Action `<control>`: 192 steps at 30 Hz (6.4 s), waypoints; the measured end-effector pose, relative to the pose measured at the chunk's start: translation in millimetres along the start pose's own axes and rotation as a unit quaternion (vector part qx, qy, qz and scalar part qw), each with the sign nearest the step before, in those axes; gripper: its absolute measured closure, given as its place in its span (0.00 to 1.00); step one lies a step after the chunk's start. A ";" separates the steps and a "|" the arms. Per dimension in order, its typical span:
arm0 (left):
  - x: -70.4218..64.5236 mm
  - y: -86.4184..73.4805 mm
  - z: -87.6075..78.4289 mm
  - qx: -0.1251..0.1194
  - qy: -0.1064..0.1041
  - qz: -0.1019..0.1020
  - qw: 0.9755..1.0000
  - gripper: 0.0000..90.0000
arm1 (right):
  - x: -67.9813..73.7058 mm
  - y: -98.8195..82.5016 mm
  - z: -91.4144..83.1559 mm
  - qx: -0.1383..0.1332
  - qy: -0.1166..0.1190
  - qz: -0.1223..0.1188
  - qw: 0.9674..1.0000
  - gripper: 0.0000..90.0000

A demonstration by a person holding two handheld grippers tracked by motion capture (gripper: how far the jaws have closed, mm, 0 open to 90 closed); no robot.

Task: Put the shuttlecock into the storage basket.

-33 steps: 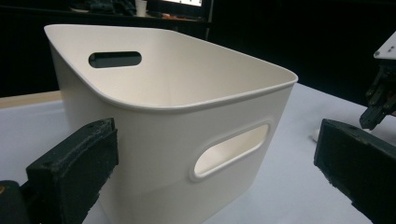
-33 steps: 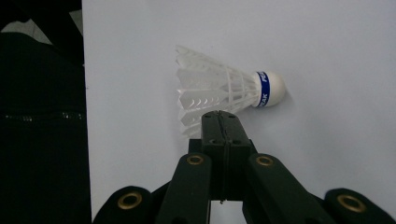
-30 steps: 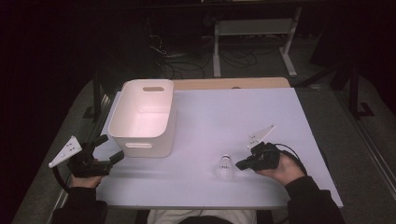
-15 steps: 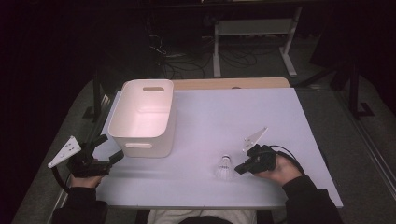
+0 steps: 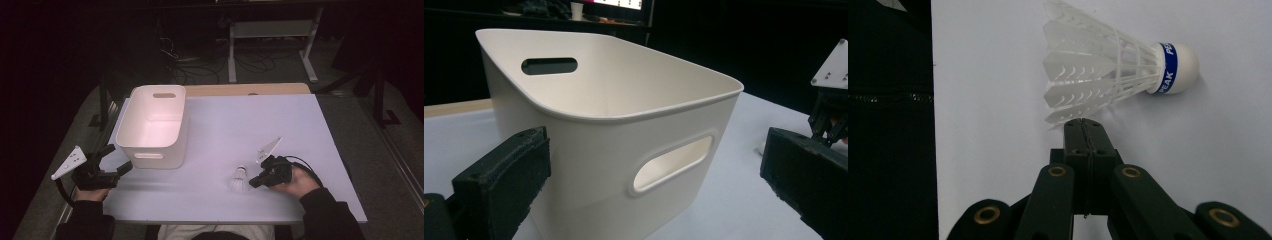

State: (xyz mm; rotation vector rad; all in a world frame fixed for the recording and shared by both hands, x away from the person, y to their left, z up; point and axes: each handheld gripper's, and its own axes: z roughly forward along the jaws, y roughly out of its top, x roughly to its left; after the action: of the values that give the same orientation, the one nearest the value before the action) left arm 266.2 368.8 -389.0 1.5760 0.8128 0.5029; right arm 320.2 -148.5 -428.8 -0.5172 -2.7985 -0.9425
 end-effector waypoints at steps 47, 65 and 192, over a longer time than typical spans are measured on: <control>0.2 0.2 0.3 0.000 -0.004 0.000 1.000 0.00 | -0.8 59.1 32.7 -0.026 0.011 -0.045 0.999 0.99; 0.6 0.1 0.5 -0.001 -0.006 0.000 1.000 0.00 | -14.9 71.2 44.1 -0.038 -0.009 -0.030 0.999 0.99; 1.8 0.4 0.3 -0.003 -0.008 -0.002 1.000 0.00 | -68.1 86.1 4.1 -0.066 -0.088 0.023 0.994 0.00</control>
State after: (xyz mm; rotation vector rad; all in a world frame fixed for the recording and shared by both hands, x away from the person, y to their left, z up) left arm 267.7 369.9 -388.9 1.5702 0.8005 0.4887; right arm 414.9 -100.7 -400.4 -0.7123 -2.8774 -1.1288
